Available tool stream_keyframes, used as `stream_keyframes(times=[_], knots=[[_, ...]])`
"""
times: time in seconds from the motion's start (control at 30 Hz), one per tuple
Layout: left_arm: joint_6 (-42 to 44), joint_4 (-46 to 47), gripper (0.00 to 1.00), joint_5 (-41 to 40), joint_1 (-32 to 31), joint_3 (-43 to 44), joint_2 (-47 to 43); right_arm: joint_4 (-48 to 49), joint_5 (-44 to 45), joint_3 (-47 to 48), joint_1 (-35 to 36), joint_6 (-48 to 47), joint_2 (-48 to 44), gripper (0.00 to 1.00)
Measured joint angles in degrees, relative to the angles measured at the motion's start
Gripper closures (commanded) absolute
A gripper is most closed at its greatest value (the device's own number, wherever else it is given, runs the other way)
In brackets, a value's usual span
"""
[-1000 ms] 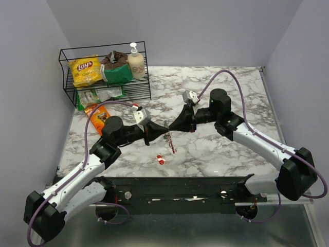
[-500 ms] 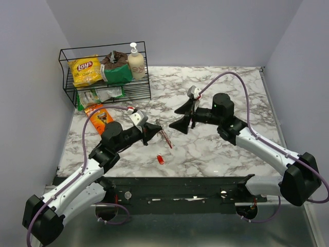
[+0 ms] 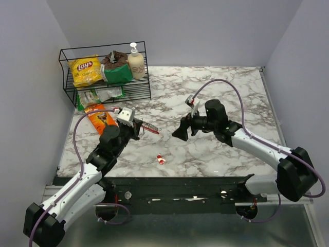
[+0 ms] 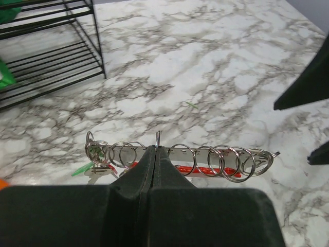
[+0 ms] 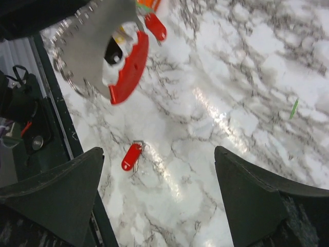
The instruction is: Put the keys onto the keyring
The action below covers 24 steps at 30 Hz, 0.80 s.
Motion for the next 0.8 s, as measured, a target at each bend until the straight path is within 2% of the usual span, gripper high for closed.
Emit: stream_keyframes(times=[0.2,0.37,0.8], knots=[[-2.43,-3.85,1.00,-8.28,3.63,0.07,-2.56,-6.64,1.05,4.09,1.49,5.16,9.14,0.03],[-3.15,-7.63,1.00,-12.02,5.29,2.38,-2.84,-11.37,1.14,7.76,3.87,11.43,15.30,0.00],[-1.01,-10.73,1.00,-11.26,5.29,10.99,-1.29,-15.32,1.36,16.26,8.50,23.89,21.84,0.00]])
